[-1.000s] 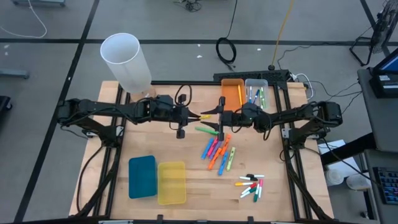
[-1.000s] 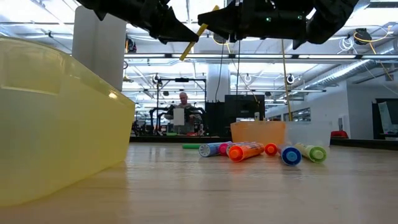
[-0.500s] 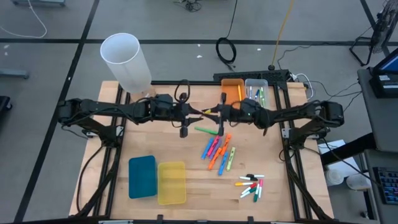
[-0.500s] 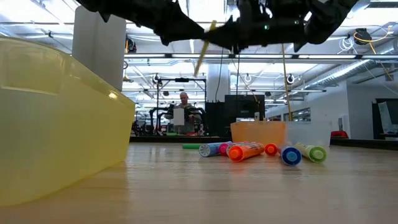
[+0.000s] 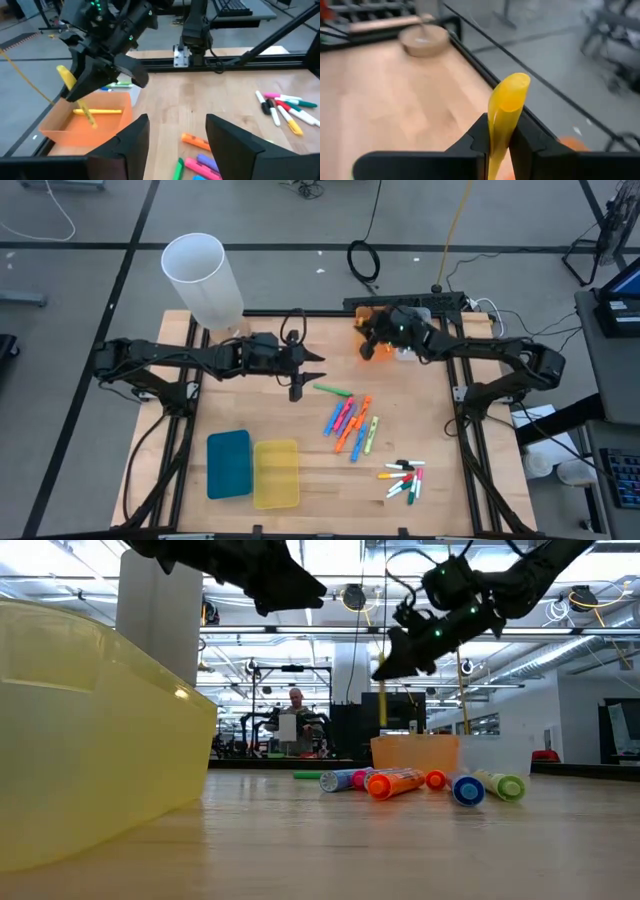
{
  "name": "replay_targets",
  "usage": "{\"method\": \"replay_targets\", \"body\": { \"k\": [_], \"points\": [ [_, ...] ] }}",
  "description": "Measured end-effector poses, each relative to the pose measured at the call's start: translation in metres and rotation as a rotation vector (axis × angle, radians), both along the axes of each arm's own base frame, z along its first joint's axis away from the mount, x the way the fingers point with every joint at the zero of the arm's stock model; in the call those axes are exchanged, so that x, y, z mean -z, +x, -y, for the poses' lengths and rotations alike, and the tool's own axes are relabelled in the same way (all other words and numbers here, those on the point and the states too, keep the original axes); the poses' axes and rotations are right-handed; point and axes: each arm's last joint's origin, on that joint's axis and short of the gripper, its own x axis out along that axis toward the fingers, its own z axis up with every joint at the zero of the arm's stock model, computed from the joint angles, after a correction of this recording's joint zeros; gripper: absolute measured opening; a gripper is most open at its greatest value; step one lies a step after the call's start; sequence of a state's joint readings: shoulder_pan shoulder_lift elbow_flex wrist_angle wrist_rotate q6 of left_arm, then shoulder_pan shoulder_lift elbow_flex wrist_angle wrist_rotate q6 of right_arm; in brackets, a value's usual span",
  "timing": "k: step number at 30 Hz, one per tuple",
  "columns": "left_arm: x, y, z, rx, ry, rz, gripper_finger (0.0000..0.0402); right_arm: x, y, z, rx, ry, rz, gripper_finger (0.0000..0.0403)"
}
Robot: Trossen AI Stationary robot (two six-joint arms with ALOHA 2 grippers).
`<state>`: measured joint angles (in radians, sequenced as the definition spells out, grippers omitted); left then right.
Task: Pick & Place Markers
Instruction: Put the yellow pen into the orange bin
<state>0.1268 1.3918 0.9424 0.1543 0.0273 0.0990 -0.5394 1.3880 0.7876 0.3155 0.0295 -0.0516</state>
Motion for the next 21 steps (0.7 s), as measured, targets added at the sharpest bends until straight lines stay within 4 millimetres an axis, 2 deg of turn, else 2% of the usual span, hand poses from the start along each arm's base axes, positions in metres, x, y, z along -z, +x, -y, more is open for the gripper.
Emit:
{"method": "replay_targets", "body": {
  "k": [6, 13, 21],
  "points": [
    [0.011, 0.007, -0.001, -0.008, -0.025, -0.034, 0.0191, 0.009, -0.023, 0.027, 0.140, 0.098, -0.051, 0.0035],
    [0.036, 0.020, -0.003, -0.009, -0.028, -0.112, 0.0173, 0.020, -0.037, 0.034, 0.158, 0.205, -0.132, 0.0040],
    [0.037, 0.024, -0.007, -0.079, 0.026, -0.083, 0.0157, 0.021, -0.037, 0.032, 0.151, 0.218, -0.145, 0.0145]
  ]
}}
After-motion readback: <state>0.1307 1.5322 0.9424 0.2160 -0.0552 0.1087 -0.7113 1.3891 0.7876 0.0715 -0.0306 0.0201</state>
